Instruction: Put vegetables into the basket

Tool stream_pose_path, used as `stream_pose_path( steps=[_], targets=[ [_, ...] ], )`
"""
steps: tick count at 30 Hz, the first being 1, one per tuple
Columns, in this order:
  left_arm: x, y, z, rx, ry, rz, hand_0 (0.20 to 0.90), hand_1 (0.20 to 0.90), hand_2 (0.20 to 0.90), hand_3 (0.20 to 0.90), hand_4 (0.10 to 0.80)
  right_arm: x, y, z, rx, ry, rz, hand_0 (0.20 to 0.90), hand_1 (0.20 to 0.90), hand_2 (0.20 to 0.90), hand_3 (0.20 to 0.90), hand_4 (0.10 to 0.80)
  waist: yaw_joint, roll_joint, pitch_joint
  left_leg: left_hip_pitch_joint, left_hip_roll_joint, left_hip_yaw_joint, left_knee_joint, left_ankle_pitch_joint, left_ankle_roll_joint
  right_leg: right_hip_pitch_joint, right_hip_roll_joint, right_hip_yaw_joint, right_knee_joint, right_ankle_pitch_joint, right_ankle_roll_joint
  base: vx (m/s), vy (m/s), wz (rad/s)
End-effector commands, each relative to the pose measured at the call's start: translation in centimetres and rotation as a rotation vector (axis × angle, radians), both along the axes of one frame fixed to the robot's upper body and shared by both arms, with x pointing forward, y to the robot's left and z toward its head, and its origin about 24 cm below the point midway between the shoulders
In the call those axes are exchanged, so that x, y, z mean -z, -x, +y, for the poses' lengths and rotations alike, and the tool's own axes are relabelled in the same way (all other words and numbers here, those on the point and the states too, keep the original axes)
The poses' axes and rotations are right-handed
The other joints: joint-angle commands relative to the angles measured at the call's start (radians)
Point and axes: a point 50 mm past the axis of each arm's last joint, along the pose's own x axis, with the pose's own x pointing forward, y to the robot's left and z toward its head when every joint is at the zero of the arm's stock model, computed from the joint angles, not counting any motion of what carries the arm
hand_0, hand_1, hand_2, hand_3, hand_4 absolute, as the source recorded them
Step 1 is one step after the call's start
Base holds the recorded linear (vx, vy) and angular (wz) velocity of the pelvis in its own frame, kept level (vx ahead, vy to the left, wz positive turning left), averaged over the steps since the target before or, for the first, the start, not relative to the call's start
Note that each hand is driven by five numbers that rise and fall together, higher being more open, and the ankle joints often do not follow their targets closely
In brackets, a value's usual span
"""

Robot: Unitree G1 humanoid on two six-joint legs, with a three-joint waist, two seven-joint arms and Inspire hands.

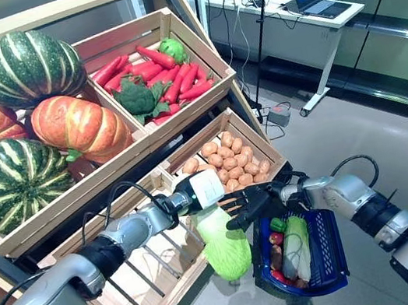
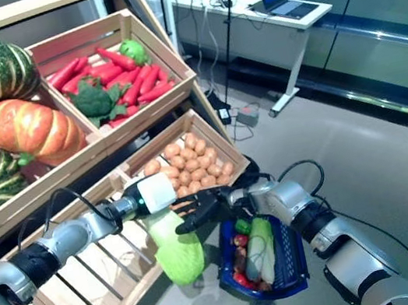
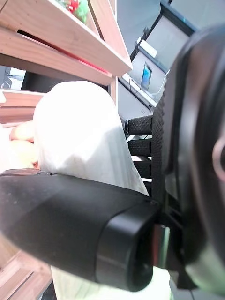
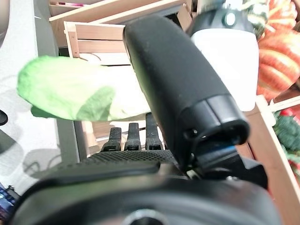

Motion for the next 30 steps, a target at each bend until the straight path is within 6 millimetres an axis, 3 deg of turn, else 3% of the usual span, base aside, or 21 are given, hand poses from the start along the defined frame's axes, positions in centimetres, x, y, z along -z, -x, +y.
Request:
stream_pose_path(
  steps=[1,15,26,30],
  targets=[
    [-7.3,-3.5,-4.4,0.011,0.289,-0.287,0.3,0.3,0.3,0.3,0.4,-1.5,-0.7,3.7,-0.052,-0.129,0.002,0.9,0.9,0.9,0.9,0.8,0.03,0.009,-0.066,0.022,-0.018,-0.022,0.001,-0.086,0.017,-0.002,0.022,-0.02,0.065,-0.062,-0.059,0.0,0.0,0.0],
    [-8.4,-3.4,-5.0,0.0,0.316,-0.318,0.3,0.3,0.3,0.3,0.4,2.1,0.8,3.2,-0.026,-0.101,0.193,0.9,0.9,0.9,0.9,0.8,0.041,0.018,-0.065,0.021,-0.022,-0.034,0.001,-0.086,0.019,0.001,0.021,-0.027,0.063,-0.064,-0.062,-0.002,0.002,0.01],
    [-8.5,-3.7,-3.6,-0.064,0.347,-0.315,0.3,0.3,0.3,0.3,0.4,3.6,1.3,0.6,-0.042,0.031,0.2,0.9,0.9,0.9,0.9,0.8,0.041,0.014,-0.061,0.018,-0.022,-0.03,0.001,-0.08,0.02,-0.001,0.021,-0.028,0.063,-0.06,-0.062,0.0,0.0,0.0],
    [-8.7,-3.8,-2.8,-0.092,0.342,-0.325,0.3,0.3,0.3,0.3,0.4,4.3,1.3,-1.7,-0.025,0.141,0.187,0.9,0.9,0.9,0.9,0.8,0.039,0.013,-0.062,0.019,-0.022,-0.027,0.001,-0.081,0.02,0.001,0.022,-0.025,0.058,-0.057,-0.061,0.0,0.0,0.0]
  ],
)
